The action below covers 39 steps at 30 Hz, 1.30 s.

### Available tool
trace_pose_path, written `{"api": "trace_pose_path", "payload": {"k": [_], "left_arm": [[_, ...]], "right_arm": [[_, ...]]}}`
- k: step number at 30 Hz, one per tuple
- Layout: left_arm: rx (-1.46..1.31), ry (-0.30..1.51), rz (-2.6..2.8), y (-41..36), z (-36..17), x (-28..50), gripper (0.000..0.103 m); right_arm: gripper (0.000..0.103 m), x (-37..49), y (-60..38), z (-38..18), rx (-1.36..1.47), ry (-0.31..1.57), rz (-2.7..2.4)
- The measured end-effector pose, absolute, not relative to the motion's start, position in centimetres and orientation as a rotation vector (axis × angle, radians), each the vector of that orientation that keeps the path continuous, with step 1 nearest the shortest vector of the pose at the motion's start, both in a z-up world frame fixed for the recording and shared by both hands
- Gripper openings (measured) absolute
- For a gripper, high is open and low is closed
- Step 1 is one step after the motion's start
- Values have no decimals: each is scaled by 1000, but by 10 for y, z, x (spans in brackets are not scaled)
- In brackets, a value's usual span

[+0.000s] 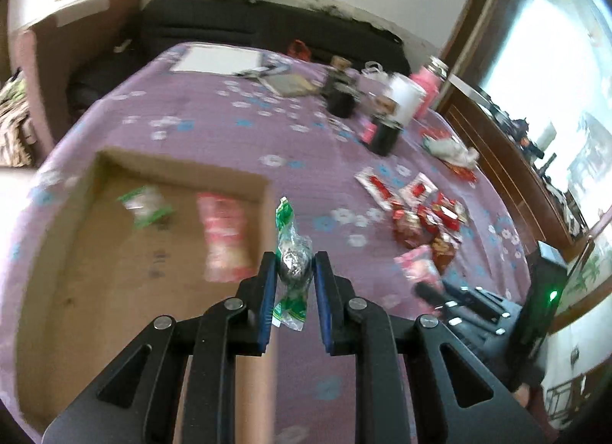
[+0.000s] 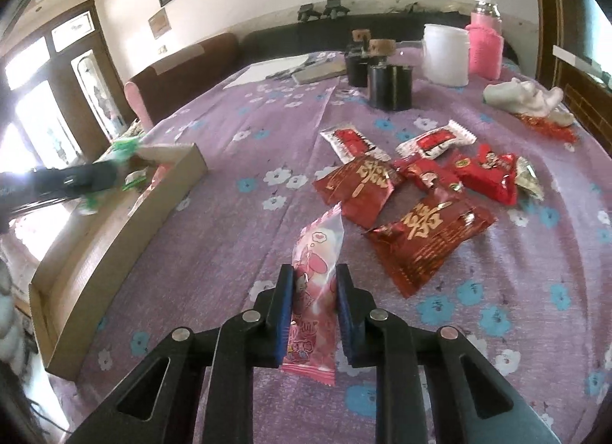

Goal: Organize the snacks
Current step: 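Carry both packets into the box and release them from both grippers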

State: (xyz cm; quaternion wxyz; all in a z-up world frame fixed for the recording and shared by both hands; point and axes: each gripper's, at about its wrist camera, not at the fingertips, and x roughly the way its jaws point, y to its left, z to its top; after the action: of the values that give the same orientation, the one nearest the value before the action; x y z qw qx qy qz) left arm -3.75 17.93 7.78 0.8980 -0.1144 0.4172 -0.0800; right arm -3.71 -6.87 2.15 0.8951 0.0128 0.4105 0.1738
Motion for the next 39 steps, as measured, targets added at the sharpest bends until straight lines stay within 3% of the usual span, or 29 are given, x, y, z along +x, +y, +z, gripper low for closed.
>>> {"api": "trace_pose_path", "payload": {"k": [8, 14, 23, 31, 34, 36, 39], "left_arm": [[-312, 872, 20, 280, 65, -44, 17], [-320, 910, 57, 305, 45, -33, 17], [-303, 955, 56, 311, 25, 4, 17], [-339, 984, 55, 320, 10, 23, 20], [-386, 999, 27, 323, 6, 21, 20], [-406, 996, 28, 324, 4, 16, 20], [-423, 982, 52, 323, 4, 5, 20]], "right_arm": [[21, -48, -53, 71, 95, 835, 450], [21, -45, 15, 92, 39, 859, 572], [21, -26, 129, 61, -41, 966, 668], [21, 0, 166, 34, -72, 1018, 644], [25, 4, 168, 32, -62, 1013, 646], [39, 5, 166, 31, -47, 1014, 652], [42, 0, 161, 39, -45, 977, 649]]}}
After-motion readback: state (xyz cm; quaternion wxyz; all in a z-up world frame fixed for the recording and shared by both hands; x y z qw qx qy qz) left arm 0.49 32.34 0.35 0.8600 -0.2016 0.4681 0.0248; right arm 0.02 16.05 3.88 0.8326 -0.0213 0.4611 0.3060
